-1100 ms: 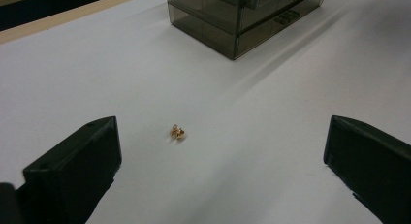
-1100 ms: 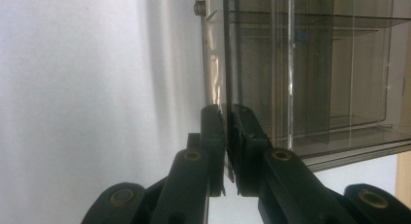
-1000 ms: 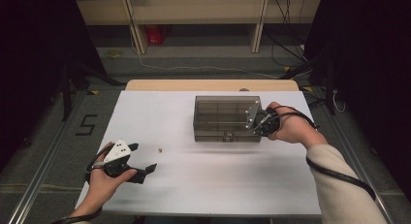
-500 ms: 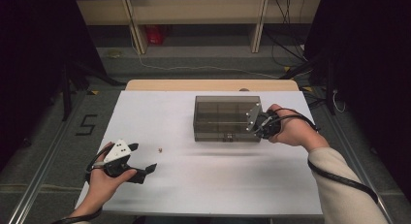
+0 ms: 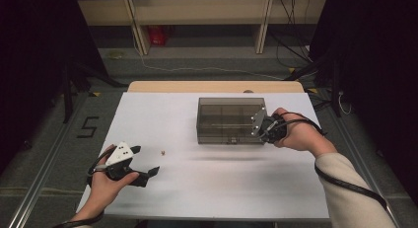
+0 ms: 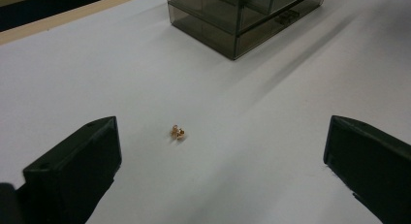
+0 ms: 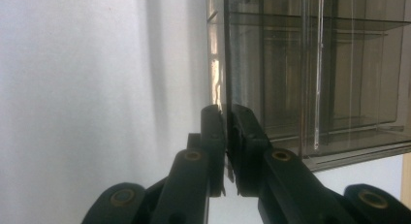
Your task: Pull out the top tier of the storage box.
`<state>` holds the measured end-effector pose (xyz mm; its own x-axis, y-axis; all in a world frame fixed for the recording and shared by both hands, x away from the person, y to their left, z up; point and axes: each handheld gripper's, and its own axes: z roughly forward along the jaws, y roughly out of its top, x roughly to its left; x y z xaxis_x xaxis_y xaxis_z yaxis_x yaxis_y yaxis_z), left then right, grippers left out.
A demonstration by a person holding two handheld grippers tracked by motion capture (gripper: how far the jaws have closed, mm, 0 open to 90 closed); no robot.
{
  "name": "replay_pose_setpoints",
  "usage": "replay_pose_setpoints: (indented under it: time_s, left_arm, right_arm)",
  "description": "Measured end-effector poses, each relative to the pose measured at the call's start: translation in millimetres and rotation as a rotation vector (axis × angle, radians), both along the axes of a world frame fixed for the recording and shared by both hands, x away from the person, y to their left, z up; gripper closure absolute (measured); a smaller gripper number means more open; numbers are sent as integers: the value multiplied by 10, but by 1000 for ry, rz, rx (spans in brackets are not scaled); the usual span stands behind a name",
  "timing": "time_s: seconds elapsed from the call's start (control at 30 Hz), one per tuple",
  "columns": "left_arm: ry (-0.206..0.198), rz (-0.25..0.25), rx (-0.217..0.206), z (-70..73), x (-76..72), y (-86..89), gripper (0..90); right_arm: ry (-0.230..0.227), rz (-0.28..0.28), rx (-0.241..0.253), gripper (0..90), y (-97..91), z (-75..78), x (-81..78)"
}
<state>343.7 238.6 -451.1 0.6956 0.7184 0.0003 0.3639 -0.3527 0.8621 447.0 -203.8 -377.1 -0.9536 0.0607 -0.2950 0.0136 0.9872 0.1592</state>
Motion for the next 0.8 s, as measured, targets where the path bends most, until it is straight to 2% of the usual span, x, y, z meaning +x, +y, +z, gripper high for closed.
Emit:
replay_pose_setpoints:
  time_s: [0.8]
  left_arm:
    - [-2, 2, -1, 4, -2, 4, 0]
  right_arm:
    - [-5, 9, 10, 851, -16, -6, -65]
